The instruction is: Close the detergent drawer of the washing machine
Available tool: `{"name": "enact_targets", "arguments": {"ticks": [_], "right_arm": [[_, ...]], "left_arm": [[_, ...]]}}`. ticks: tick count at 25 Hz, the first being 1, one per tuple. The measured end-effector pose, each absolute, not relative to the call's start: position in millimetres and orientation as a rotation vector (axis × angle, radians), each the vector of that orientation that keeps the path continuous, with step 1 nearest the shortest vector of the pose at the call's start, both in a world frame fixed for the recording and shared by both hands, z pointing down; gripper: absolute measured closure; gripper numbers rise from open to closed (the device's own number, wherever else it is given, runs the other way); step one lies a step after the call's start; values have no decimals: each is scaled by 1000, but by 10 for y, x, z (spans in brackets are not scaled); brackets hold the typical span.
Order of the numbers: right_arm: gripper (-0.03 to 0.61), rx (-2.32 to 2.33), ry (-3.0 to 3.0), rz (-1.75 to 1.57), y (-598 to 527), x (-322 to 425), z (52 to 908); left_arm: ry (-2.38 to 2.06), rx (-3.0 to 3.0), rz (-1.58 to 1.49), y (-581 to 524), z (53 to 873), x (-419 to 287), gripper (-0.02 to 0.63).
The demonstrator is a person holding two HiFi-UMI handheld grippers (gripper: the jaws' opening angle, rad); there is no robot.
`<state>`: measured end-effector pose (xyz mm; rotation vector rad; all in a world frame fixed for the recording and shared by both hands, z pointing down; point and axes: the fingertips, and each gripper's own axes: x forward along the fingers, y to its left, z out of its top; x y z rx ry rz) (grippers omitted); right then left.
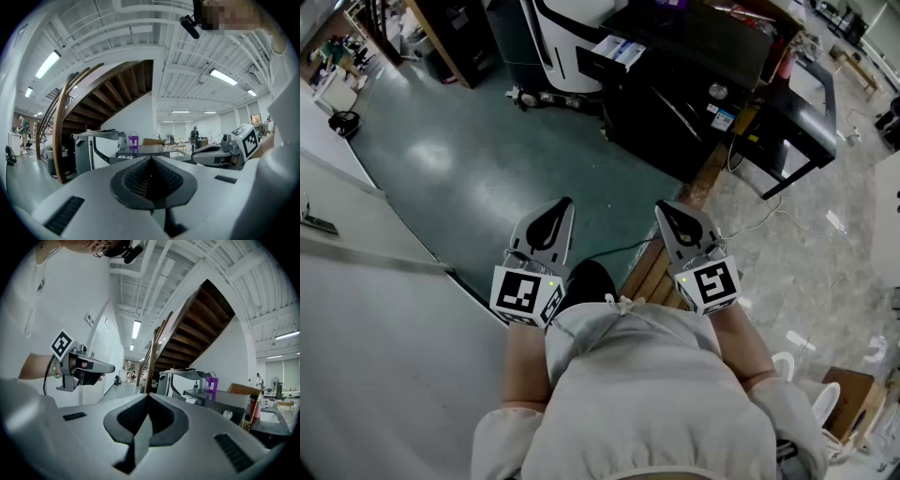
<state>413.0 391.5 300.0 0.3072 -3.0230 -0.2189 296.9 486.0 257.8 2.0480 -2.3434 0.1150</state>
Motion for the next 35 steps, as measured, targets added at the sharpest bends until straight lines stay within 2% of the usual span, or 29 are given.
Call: {"name": "enact_targets", "arguments": {"ticks": [22, 28, 35], "right_arm": [[572, 404, -3067, -30, 3617, 4061, 3122], [572, 406, -3033, -14, 3385, 3578, 3238], [572, 520, -2965, 48, 2921, 2684, 3388]], "left_arm": [[-2310, 2011, 130, 4685, 2718, 2872, 594], [-2292, 1966, 123, 4486, 2867, 2351, 594], [-2192, 2017, 127, 3956, 3023, 1387, 594]]}}
